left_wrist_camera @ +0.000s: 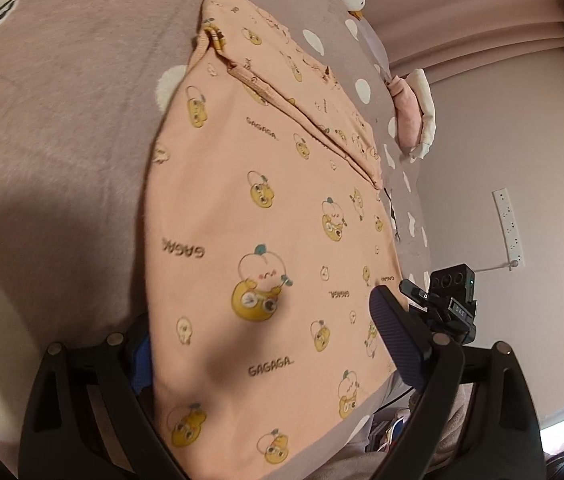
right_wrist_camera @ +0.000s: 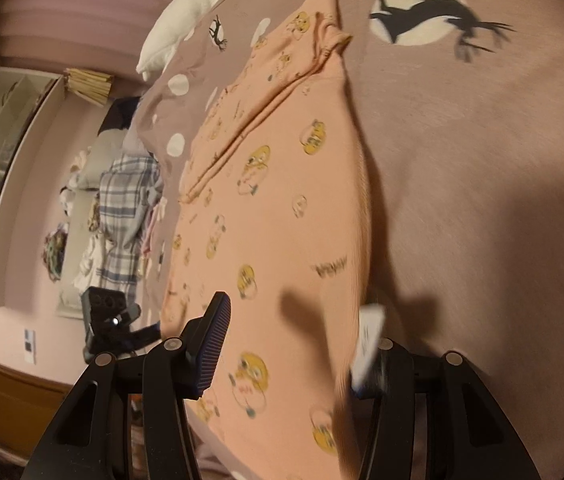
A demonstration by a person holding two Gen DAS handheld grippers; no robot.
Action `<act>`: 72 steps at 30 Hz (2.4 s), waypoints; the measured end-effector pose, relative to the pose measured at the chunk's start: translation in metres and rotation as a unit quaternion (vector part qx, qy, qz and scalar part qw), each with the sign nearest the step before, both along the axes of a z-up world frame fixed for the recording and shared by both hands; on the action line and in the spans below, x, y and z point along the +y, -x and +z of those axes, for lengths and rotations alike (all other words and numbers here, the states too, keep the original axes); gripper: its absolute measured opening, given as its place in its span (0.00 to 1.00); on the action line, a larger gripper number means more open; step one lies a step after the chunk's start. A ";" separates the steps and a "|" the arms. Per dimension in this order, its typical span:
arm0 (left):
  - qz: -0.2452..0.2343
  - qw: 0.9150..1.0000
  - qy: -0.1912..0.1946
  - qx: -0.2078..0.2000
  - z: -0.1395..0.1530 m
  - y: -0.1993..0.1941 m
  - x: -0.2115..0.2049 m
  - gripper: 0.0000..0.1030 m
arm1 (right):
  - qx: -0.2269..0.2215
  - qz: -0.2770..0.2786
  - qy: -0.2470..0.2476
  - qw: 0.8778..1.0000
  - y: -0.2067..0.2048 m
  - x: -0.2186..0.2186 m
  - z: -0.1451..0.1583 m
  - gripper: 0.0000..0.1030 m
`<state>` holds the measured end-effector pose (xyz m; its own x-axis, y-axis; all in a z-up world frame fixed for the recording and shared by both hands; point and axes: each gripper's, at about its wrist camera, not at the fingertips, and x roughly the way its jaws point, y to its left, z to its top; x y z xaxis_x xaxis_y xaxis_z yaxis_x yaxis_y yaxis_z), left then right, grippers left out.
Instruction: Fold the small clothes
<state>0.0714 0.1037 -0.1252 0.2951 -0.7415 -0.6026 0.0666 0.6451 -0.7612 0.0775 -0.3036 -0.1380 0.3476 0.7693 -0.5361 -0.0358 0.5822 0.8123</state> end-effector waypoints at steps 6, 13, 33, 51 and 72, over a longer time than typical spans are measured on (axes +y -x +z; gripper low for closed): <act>-0.013 1.000 -0.014 -0.003 0.003 0.011 -0.006 0.86 | -0.004 0.016 -0.007 1.000 0.000 0.002 0.000 0.48; -0.029 0.999 -0.018 -0.005 0.001 0.039 -0.014 0.86 | 0.012 0.043 -0.023 0.999 0.024 0.003 -0.003 0.48; 0.008 0.999 -0.036 0.017 -0.006 0.024 -0.012 0.42 | 0.002 0.026 -0.030 0.999 0.017 0.022 -0.005 0.40; 0.026 0.996 0.084 0.024 -0.003 0.037 0.010 0.05 | -0.034 0.008 -0.044 0.998 0.031 0.012 0.004 0.17; 0.021 0.990 0.135 -0.042 0.047 0.034 0.004 0.02 | -0.120 -0.022 -0.098 0.988 0.036 0.012 0.045 0.08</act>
